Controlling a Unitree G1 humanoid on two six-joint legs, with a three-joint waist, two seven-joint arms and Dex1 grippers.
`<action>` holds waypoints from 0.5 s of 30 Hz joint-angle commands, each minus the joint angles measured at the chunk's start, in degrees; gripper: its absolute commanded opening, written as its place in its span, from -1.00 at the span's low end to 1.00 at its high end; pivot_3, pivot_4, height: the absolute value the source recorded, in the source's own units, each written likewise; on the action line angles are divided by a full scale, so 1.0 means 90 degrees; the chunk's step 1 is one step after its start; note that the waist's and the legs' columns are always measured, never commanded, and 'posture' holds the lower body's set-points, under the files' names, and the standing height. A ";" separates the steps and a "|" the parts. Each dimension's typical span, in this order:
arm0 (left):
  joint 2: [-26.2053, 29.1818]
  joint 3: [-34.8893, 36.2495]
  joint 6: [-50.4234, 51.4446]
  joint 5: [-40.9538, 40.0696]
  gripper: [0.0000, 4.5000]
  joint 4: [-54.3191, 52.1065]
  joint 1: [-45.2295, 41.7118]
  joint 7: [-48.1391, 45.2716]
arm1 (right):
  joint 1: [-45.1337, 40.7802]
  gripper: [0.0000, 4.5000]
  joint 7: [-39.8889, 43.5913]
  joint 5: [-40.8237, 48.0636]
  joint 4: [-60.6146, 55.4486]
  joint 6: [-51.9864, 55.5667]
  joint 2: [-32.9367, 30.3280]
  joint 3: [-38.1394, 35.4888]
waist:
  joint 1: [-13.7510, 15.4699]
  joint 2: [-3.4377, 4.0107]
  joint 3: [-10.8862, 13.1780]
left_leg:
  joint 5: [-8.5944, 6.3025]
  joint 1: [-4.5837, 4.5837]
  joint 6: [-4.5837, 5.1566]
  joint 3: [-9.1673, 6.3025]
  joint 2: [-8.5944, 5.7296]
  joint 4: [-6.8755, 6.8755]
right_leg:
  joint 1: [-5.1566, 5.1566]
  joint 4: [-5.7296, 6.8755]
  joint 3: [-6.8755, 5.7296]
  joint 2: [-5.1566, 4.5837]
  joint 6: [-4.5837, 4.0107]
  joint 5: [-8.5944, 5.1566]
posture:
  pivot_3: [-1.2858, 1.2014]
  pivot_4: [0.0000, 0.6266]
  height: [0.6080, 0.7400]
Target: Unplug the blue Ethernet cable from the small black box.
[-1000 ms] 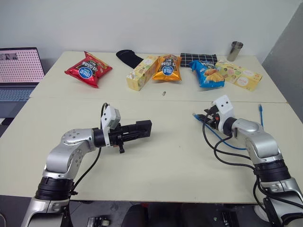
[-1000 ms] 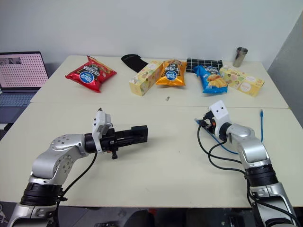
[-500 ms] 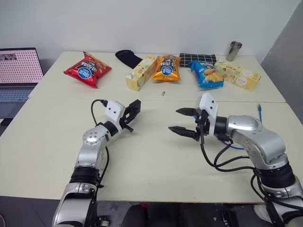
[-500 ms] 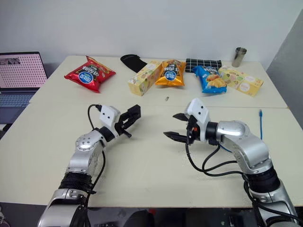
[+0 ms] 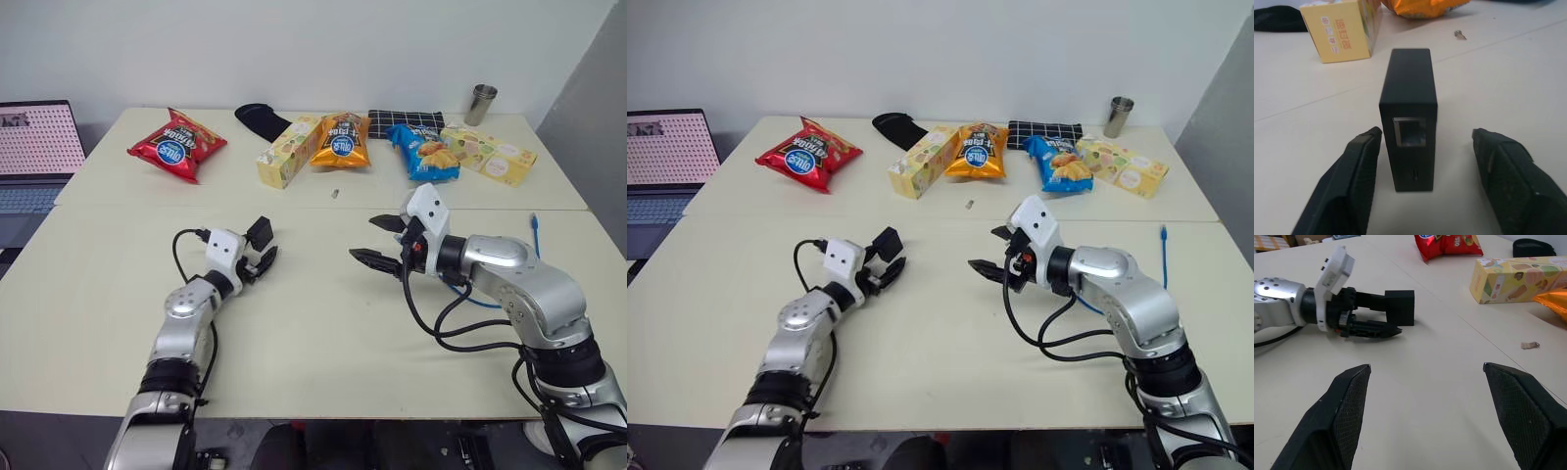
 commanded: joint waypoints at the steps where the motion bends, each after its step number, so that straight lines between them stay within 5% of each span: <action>1: 0.0686 0.0205 0.1181 -0.0223 0.42 -0.1279 0.0525 -0.0313 | 0.0252 0.74 -0.0132 0.0163 -0.0344 0.0160 -0.0093 -0.0437 | 0.0004 0.0000 0.0000 | 0.0000 0.0001 0.0000 -0.0004 0.0000 -0.0001 | -0.0001 0.0002 -0.0003 0.0000 0.0000 0.0000 | 0.03 -0.52 1.00; 7: 0.1863 0.0399 0.1524 -0.0374 0.42 -0.2511 0.0990 -0.1099 | 0.0846 0.74 0.0260 0.0431 -0.0549 0.0192 -0.0772 -0.1023 | 0.0101 0.0002 0.0002 | -0.0001 -0.0004 0.0002 -0.0008 -0.0007 0.0005 | 0.0008 -0.0012 0.0002 -0.0001 0.0000 0.0000 | 0.03 -0.52 1.00; 15: 0.2605 0.0962 0.2278 -0.1212 0.42 -0.2990 0.0637 -0.1805 | 0.1362 0.74 0.0750 0.0657 -0.0452 0.0120 -0.1666 -0.1726 | 0.0089 0.0002 0.0003 | -0.0004 -0.0003 0.0008 -0.0005 -0.0008 0.0005 | 0.0011 -0.0016 0.0002 0.0000 0.0000 0.0000 | 0.03 -0.52 1.00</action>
